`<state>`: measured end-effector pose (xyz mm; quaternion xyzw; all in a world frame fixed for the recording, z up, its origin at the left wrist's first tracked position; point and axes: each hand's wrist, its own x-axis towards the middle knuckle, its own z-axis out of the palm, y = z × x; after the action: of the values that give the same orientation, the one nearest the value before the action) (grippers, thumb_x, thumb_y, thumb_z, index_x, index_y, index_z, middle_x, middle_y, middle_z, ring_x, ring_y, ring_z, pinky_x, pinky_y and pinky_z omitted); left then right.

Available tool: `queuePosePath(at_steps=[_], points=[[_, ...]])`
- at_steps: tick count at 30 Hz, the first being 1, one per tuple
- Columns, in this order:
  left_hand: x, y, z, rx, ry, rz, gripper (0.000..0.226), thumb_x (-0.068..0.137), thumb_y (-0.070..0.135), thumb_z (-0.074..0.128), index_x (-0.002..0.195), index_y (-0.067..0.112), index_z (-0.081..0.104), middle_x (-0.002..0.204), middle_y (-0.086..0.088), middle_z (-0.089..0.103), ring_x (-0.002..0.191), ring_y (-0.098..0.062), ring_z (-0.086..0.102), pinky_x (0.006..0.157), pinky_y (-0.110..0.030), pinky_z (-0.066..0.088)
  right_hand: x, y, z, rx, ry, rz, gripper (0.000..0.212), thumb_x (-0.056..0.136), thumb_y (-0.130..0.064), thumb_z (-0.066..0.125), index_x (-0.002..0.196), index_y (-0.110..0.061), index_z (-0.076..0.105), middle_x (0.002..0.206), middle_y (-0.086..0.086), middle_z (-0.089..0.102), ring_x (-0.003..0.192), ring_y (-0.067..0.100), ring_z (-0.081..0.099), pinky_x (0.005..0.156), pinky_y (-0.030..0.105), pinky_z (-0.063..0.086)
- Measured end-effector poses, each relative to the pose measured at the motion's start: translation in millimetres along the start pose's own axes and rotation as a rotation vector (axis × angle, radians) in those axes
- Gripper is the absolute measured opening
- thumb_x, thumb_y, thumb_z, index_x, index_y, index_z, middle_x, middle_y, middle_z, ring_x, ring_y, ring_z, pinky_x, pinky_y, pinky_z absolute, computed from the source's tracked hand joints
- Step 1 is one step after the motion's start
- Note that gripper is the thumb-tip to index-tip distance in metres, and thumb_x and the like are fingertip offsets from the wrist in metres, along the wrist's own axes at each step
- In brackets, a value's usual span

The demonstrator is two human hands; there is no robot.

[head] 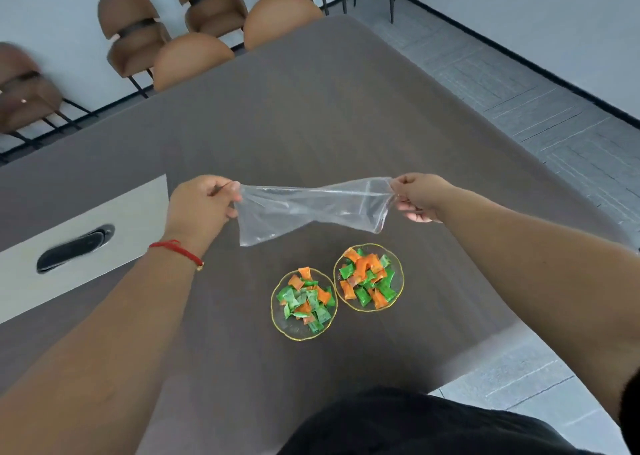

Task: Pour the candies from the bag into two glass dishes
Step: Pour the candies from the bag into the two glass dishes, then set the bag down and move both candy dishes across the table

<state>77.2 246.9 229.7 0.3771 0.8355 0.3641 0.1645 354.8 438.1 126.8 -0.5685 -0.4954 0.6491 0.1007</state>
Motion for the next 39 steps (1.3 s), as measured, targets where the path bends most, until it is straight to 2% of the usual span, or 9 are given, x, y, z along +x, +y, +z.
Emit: queuePosePath(at_steps=[6,10,14,17,20,27,30,32,39], points=[[-3.8,-51.8,23.8,-0.313,-0.008,-0.229,0.02,0.09,0.013,0.061,0.102,-0.001,0.069,0.085,-0.008,0.07,0.082,-0.018,0.07,0.082,-0.026,0.059,30.9,-3.1,17.6,-0.007,0.075,-0.141,0.012,0.095,-0.032,0.05,0.101,-0.026,0.059,0.089,-0.007,0.061,0.074,0.009,0.064,0.062,0.024,0.048],[-7.3,-88.1,52.5,-0.427,0.015,-0.338,0.013,0.092,0.013,0.054,0.092,0.011,0.068,0.109,-0.017,0.068,0.097,-0.021,0.068,0.092,-0.031,0.055,53.8,17.0,27.8,-0.03,0.061,-0.101,0.011,0.096,-0.025,0.049,0.102,-0.025,0.059,0.086,-0.01,0.062,0.071,0.008,0.064,0.059,0.021,0.043],[-8.1,-134.4,84.7,-0.322,-0.07,-0.435,0.012,0.083,0.033,0.058,0.086,0.033,0.07,0.106,0.0,0.068,0.094,-0.015,0.065,0.097,-0.037,0.052,79.6,43.8,38.0,-0.12,0.029,-0.012,0.011,0.099,-0.023,0.046,0.096,-0.024,0.056,0.089,-0.001,0.061,0.063,0.004,0.064,0.054,0.016,0.043],[-15.7,-156.0,111.3,-0.127,-0.153,-0.463,0.034,0.092,0.036,0.052,0.124,0.028,0.061,0.123,-0.001,0.062,0.104,-0.019,0.06,0.088,-0.027,0.045,96.6,64.6,46.2,-0.196,-0.029,0.055,0.02,0.102,-0.011,0.032,0.099,-0.018,0.051,0.081,-0.001,0.052,0.04,-0.004,0.058,0.042,0.01,0.038],[-20.7,-178.3,134.9,-0.063,-0.207,-0.498,0.046,0.098,0.025,0.047,0.142,0.014,0.042,0.146,-0.006,0.048,0.134,-0.023,0.045,0.103,-0.026,0.035,109.8,84.9,58.0,-0.281,0.01,0.078,0.016,0.1,-0.02,0.039,0.102,-0.018,0.055,0.086,-0.001,0.059,0.061,0.002,0.058,0.059,0.017,0.043],[-35.8,-226.8,155.2,0.192,-0.329,-0.497,0.059,0.099,0.031,0.04,0.152,0.017,0.018,0.163,-0.002,0.008,0.15,-0.024,0.004,0.122,-0.038,0.007,119.7,112.7,66.5,-0.434,0.107,-0.093,0.018,0.091,-0.039,0.052,0.102,-0.032,0.065,0.096,-0.001,0.07,0.071,0.015,0.063,0.069,0.027,0.053],[-49.9,-232.9,154.0,0.193,-0.091,-0.515,0.044,0.098,0.028,0.041,0.14,0.014,0.043,0.152,-0.011,0.038,0.142,-0.03,0.031,0.115,-0.038,0.023,114.9,119.2,63.2,-0.594,0.138,-0.14,0.04,0.091,-0.046,0.049,0.127,-0.029,0.051,0.1,-0.003,0.065,0.081,0.023,0.065,0.066,0.031,0.051],[-63.5,-233.1,152.7,0.2,0.073,-0.515,0.028,0.095,0.027,0.042,0.105,0.009,0.062,0.108,-0.015,0.065,0.104,-0.037,0.056,0.092,-0.04,0.041,109.1,127.1,59.3,-0.71,0.168,-0.166,0.048,0.092,-0.05,0.047,0.131,-0.022,0.044,0.097,-0.001,0.062,0.081,0.024,0.06,0.067,0.032,0.046],[-94.4,-221.3,166.7,0.245,-0.052,-0.498,0.031,0.1,0.028,0.036,0.083,0.007,0.051,0.076,-0.007,0.054,0.071,-0.028,0.049,0.063,-0.033,0.035,92.5,147.6,47.9,-1.121,-0.012,-0.415,0.039,0.102,-0.042,0.026,0.107,-0.013,0.052,0.069,0.004,0.058,0.07,0.03,0.056,0.06,0.037,0.047]])
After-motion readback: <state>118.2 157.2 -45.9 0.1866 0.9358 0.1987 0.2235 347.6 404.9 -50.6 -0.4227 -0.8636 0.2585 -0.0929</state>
